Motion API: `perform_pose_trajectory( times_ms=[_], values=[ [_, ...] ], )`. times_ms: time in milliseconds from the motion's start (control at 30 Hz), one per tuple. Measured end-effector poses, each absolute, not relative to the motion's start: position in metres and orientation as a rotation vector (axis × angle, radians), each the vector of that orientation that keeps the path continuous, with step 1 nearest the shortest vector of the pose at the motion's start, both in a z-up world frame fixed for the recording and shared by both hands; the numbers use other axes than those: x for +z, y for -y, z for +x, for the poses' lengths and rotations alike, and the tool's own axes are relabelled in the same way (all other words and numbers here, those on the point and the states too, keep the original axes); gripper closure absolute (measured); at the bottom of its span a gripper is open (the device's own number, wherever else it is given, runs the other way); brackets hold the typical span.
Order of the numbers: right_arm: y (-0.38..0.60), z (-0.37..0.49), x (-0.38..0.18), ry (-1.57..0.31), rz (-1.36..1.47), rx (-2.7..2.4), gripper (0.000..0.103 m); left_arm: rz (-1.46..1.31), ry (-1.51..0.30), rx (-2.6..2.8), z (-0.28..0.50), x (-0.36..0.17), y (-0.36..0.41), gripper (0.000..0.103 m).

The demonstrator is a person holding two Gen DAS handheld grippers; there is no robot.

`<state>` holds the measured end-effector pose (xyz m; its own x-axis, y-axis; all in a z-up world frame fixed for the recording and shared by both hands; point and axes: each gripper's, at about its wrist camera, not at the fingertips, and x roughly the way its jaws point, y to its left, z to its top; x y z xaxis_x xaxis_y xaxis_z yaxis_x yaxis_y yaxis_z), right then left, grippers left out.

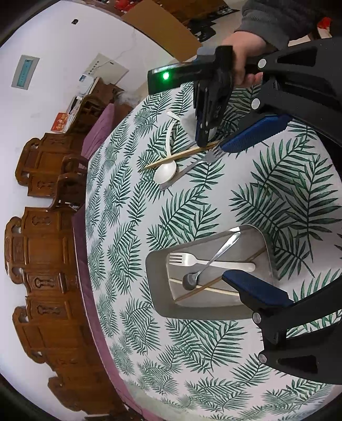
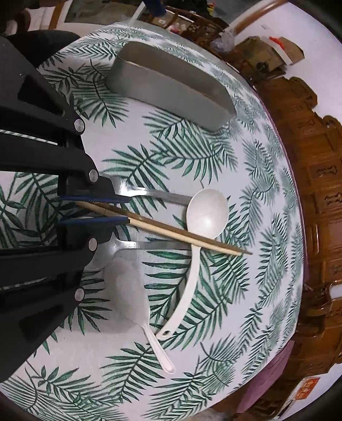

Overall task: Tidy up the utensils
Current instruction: 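Grasp a wooden chopstick from the utensil pile with the right tool, then grasp a metal fork with the left tool while the right tool lifts its chopstick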

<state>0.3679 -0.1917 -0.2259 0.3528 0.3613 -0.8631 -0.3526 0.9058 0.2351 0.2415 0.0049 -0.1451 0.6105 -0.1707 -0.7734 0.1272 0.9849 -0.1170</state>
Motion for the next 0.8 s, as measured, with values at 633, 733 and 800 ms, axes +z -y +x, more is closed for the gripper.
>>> perform_pose_trajectory(
  times_ms=[633,733,800],
  values=[
    [0.200,0.373,-0.230,-1.127,0.098,0.428,0.097,-0.043,-0.899,-0.167,0.229,-0.138,-0.009,0.016],
    [0.208,0.368,-0.222,-1.111,0.113,0.426,0.097,-0.032,-0.901,-0.168,0.230,-0.138,-0.005,0.016],
    [0.215,0.364,-0.213,-1.091,0.135,0.434,0.097,-0.029,-0.904,-0.171,0.231,-0.139,-0.002,0.016]
  ],
)
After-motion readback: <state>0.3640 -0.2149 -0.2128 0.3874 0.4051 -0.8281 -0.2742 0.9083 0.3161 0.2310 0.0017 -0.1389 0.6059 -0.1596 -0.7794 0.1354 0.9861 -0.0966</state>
